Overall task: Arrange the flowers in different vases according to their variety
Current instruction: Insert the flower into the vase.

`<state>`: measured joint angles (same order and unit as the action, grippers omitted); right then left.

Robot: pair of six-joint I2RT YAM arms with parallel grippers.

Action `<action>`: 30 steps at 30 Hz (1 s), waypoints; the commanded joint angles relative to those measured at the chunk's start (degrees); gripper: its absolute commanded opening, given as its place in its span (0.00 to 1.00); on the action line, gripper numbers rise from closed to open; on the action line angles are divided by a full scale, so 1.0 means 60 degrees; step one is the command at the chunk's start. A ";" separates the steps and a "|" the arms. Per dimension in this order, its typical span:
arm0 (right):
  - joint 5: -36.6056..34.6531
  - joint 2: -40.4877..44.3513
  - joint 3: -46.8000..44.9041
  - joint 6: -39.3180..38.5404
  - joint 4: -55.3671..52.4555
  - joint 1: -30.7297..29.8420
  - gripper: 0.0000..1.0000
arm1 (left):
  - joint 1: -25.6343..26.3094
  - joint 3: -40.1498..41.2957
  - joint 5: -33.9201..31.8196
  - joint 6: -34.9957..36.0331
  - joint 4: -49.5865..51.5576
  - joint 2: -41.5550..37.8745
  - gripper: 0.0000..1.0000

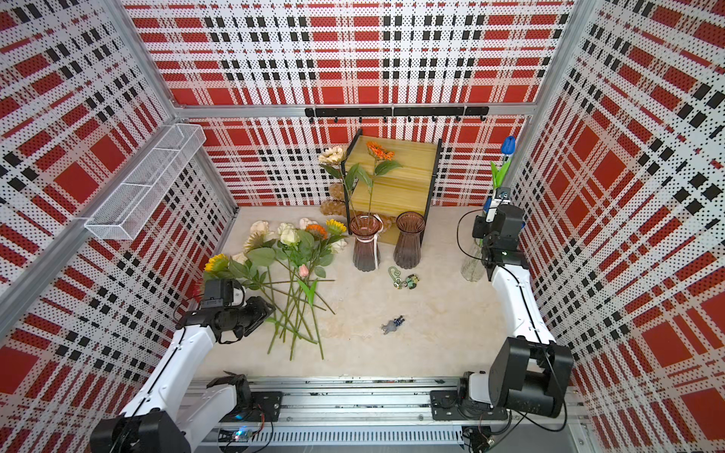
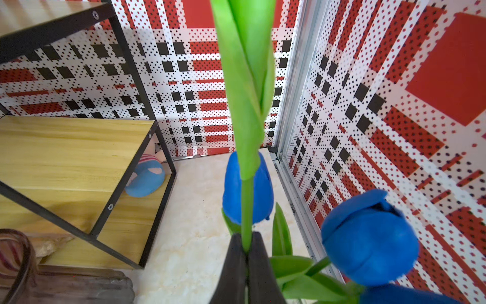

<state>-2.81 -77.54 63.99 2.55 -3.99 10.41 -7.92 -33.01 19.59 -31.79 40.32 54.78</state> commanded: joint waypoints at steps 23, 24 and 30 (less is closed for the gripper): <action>-0.1079 0.1979 -0.0164 0.2074 -0.4484 0.0052 1.00 | -0.0129 -0.0049 0.0206 0.0187 0.0073 0.0112 0.58; -0.1130 0.2171 -0.0256 0.2184 -0.4642 0.0052 1.00 | -0.0121 -0.0049 0.0191 0.0173 0.0113 0.0105 0.58; -0.1150 0.3407 -0.1170 0.3293 -0.4938 -0.0412 1.00 | -0.0118 0.0009 0.0147 0.0200 0.0437 0.0213 0.57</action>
<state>-8.93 -59.94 59.11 17.82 -30.72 9.74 -8.27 -32.21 20.62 -31.51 41.23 55.46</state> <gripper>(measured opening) 0.999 0.573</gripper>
